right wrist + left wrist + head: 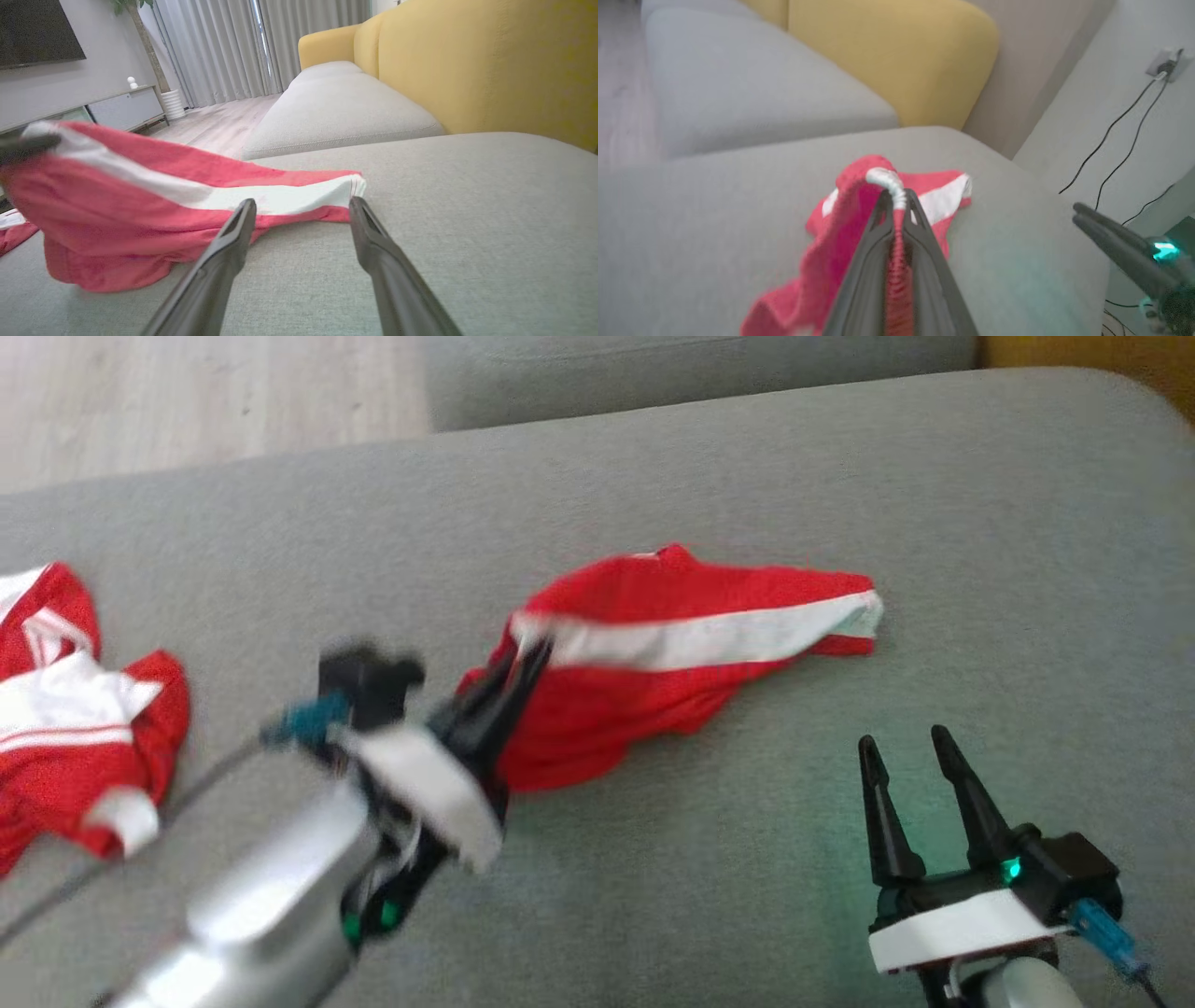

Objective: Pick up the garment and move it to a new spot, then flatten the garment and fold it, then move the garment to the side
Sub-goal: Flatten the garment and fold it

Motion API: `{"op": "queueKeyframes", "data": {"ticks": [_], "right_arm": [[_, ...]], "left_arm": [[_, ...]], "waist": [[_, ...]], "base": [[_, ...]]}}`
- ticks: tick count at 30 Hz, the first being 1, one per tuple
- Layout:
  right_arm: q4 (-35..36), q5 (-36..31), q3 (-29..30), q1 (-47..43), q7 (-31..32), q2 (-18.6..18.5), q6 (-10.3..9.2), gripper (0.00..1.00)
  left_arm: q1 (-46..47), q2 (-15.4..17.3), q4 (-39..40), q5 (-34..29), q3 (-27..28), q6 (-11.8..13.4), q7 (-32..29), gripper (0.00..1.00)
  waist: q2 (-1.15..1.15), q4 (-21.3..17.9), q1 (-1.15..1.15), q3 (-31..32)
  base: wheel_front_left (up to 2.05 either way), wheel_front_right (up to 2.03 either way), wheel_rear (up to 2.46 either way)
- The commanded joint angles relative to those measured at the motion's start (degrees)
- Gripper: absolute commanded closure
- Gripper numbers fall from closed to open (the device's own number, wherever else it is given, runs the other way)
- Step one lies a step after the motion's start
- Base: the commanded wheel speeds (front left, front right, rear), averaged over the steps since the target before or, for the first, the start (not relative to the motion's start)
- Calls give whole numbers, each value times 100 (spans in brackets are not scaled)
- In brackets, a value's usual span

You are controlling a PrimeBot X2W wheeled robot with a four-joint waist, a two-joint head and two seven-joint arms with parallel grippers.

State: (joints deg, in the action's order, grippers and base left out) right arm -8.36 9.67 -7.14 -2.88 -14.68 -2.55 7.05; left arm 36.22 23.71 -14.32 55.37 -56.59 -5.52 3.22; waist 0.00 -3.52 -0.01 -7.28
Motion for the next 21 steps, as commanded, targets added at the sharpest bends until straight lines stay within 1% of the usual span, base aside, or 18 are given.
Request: {"op": "queueKeyframes", "data": {"ticks": [1, 3, 7, 10, 13, 15, 18, 21], "right_arm": [[42, 102, -163, 242, -32, -32, 44, 0], [-167, 159, -188, 415, -32, -55, 44, 0], [-719, 358, -135, 923, -32, -305, 44, 0], [-1313, 483, -49, 1369, -32, -513, 44, 0], [-1958, 517, -219, 1716, 53, -742, 44, 0], [-2259, 574, -355, 1850, 90, -843, 44, 0], [-2584, 722, -558, 1923, 130, -910, 44, 0], [-2673, 916, -650, 1882, 119, -876, 44, 0]], "left_arm": [[68, 220, 198, 69, 227, 24, 176, 100], [-242, 319, 176, 36, 215, 61, 423, 100], [-580, 384, 132, -33, 226, 109, 789, 100], [-673, 343, 65, -28, 304, 131, 933, 100], [-669, 257, -24, -50, 401, 125, 1033, 100], [-644, 199, -85, -80, 439, 104, 1071, 100], [-622, 125, -164, -104, 504, 75, 1109, 100], [-609, 92, -205, -138, 519, 50, 1125, 100]], "waist": [[0, 210, 1, -150], [0, 334, 1, -224], [0, 592, 1, -365], [0, 778, 1, -434], [0, 950, 1, -463], [0, 1036, 1, -472], [0, 1119, 1, -471], [0, 1153, 1, -462]], "base": [[0, 0, 0], [0, 0, 0], [0, 0, 0], [0, 0, 0], [0, 0, 0], [0, 0, 0], [0, 0, 0], [0, 0, 0]]}}
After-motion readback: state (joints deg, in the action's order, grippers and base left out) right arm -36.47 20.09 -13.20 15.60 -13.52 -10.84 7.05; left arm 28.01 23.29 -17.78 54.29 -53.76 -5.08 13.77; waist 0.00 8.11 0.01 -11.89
